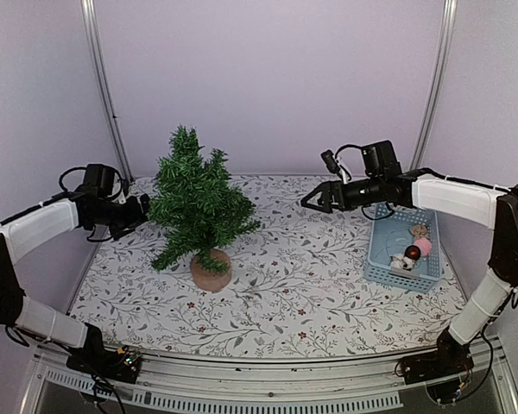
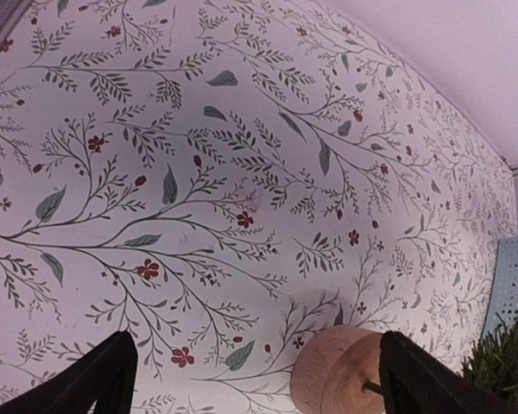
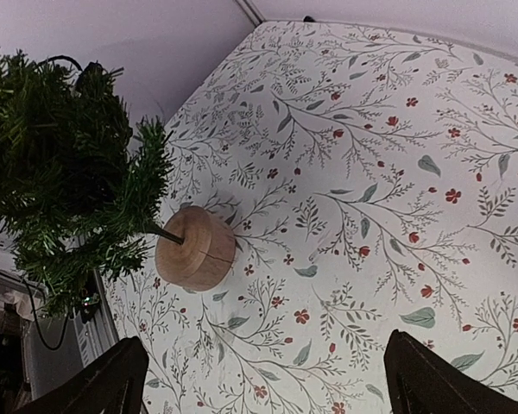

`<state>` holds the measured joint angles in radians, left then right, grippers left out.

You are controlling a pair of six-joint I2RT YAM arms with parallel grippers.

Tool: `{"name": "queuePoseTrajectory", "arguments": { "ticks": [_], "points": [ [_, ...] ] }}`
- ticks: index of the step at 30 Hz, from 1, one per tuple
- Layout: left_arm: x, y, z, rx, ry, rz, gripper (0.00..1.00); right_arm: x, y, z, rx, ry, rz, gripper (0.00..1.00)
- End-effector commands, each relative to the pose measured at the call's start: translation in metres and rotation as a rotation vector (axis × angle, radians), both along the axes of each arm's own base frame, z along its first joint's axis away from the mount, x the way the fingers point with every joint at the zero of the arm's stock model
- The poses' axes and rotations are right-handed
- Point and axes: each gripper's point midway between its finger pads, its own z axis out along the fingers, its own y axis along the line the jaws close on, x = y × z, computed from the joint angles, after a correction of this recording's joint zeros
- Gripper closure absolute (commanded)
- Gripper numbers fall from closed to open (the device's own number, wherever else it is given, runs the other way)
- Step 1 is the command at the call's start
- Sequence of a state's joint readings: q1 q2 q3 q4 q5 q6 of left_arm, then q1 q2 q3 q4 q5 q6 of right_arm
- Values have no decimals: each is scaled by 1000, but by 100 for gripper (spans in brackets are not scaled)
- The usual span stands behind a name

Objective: Decorate the small christmas tree

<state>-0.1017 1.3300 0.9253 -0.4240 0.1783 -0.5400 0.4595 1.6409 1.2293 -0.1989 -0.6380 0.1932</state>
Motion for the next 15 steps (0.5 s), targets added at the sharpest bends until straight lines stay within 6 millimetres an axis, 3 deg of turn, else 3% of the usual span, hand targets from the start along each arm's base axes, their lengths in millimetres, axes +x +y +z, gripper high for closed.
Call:
{"name": "queuePoseTrajectory", "arguments": {
  "ticks": [1, 10, 15],
  "points": [
    [-29, -27, -8, -97, 33, -124, 1, -26, 24, -25, -26, 51, 102, 1],
    [-96, -61, -33, -368, 34, -202, 3, -56, 45, -51, -17, 128, 188, 1],
    [-114, -82, -50, -437, 57, -232, 7, -63, 45, -64, -22, 158, 192, 1]
  ]
}}
